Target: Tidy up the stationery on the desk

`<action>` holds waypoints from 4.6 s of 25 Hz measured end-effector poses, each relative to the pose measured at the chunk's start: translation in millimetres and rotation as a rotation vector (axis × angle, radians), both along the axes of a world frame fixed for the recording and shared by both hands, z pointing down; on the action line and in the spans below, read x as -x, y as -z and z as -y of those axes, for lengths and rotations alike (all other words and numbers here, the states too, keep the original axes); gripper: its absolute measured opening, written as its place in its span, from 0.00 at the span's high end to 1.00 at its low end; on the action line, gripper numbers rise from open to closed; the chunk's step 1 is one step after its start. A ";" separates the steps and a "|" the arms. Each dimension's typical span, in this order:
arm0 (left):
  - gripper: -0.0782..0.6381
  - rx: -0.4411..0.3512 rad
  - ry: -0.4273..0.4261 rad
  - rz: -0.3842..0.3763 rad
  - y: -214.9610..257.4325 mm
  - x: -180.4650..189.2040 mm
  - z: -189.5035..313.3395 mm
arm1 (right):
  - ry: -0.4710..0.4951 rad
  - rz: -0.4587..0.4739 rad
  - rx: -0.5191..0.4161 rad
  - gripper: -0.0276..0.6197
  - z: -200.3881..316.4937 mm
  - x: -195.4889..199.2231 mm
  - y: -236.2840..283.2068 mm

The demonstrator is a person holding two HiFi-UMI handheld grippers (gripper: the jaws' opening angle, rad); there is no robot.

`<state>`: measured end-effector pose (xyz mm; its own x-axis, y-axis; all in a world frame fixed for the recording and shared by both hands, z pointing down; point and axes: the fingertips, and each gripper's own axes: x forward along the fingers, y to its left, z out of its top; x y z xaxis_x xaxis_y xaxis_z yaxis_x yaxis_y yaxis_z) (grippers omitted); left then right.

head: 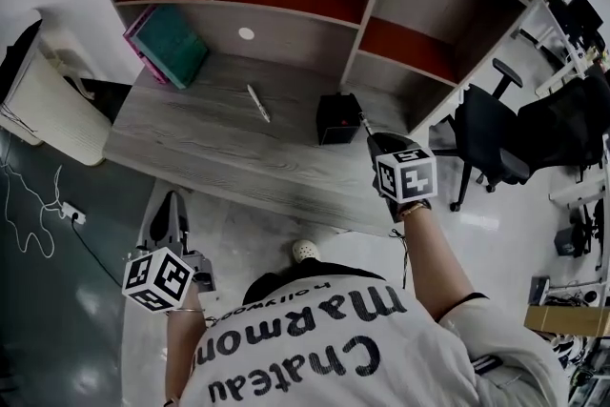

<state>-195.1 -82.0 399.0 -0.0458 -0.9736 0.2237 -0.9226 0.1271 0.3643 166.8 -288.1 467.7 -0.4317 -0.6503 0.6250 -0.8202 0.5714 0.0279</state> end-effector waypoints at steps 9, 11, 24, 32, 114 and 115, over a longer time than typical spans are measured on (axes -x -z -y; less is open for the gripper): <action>0.87 0.025 -0.015 -0.013 -11.7 -9.7 30.4 | 0.089 -0.080 0.103 0.88 16.7 7.3 -26.3; 0.87 0.034 -0.017 -0.016 -14.9 -11.2 33.1 | 0.105 -0.113 0.112 0.88 18.6 6.6 -30.5; 0.87 0.040 0.000 -0.027 -20.0 -2.1 37.6 | 0.282 -0.464 0.155 0.88 33.6 8.2 -38.2; 0.87 0.034 0.035 -0.026 -15.6 12.3 27.7 | 0.292 -0.515 0.200 0.88 39.9 14.7 -40.8; 0.87 0.032 0.108 -0.024 -11.0 15.4 5.3 | 0.265 -0.406 0.102 0.83 66.6 49.4 -38.5; 0.87 0.032 0.106 -0.023 -10.9 14.8 5.2 | 0.261 -0.396 0.102 0.83 66.3 49.8 -37.8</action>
